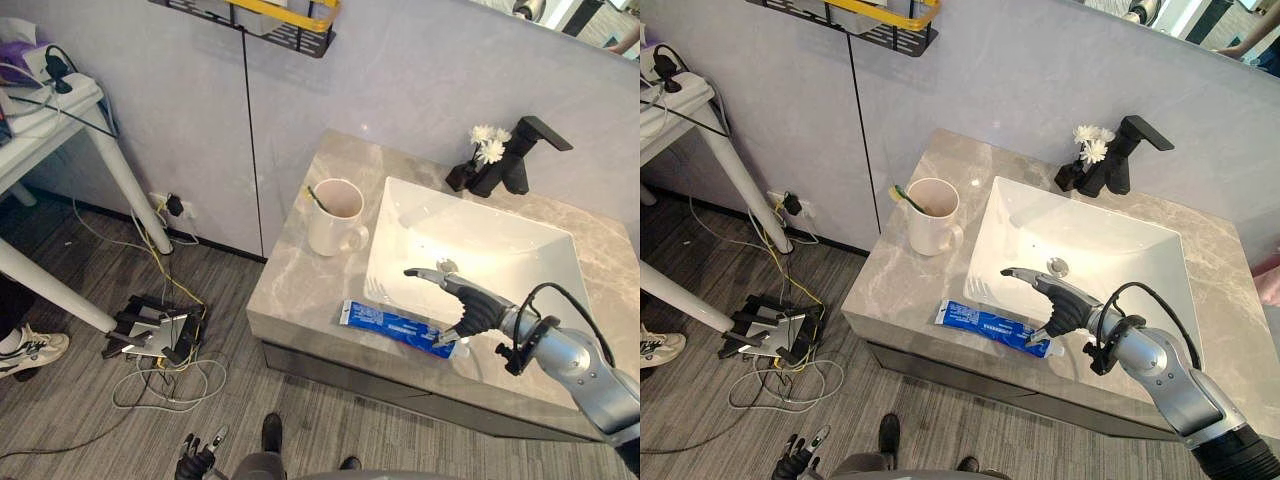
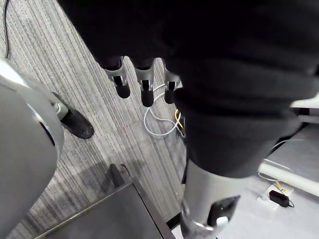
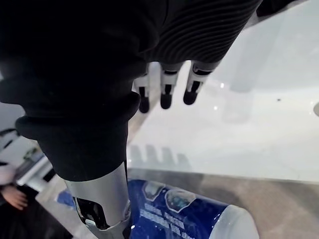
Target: Organize washtable
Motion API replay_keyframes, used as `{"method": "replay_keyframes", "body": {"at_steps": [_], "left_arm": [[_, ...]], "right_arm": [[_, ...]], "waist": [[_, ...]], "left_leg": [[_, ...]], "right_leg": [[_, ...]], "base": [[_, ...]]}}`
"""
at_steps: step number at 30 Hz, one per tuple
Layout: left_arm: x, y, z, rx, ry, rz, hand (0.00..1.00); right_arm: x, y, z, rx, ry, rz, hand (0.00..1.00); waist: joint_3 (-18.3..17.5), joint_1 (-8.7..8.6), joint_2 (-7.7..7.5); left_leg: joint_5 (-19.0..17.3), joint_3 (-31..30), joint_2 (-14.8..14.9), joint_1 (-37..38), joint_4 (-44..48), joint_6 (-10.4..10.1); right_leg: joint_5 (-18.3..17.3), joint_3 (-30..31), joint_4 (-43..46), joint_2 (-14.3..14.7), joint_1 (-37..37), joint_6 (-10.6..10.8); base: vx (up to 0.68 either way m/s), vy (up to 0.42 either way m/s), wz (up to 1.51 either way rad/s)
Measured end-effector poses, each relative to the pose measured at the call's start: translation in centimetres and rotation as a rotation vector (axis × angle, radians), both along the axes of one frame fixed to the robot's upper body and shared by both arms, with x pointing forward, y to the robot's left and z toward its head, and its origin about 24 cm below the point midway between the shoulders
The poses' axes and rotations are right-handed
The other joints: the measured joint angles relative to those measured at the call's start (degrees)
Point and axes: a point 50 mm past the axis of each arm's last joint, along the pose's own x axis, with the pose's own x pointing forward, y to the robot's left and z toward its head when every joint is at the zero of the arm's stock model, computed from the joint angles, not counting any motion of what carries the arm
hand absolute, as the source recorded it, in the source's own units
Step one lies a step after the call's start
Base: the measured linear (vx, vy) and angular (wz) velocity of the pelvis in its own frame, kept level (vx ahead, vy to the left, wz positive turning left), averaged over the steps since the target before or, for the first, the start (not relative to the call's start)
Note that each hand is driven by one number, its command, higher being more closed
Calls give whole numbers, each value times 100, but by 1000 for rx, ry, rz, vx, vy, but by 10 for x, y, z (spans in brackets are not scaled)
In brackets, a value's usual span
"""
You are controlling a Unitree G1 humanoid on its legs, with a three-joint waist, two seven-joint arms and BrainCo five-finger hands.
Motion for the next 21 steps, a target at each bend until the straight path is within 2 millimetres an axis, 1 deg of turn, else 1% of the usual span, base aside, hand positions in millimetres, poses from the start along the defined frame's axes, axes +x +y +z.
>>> {"method": "replay_keyframes", "body": {"at_steps": [8,14,21], "left_arm": [[2,6,2,22,-5,-5,0],[5,8,5,34,-12,6,0],[8,11,8,47,-32,17,0]], "right_arm": [[-1,2,-2,4,7,7,0],[-1,8,-8,14,24,6,0],[-2,8,-10,10,22,-2,0]], "waist": [[145,5,-115],[276,27,-159],[446,38,-245]], "left_leg": [[3,-59,-18,-76,3,1],[20,-78,-19,-112,6,16],[21,-90,-19,-208,6,15]], "right_leg": [[0,-8,2,-6,-50,0],[0,-17,2,-4,-75,0],[1,-24,14,-5,-166,0]], "base": [[11,4,3],[5,2,1],[5,1,1]]}}
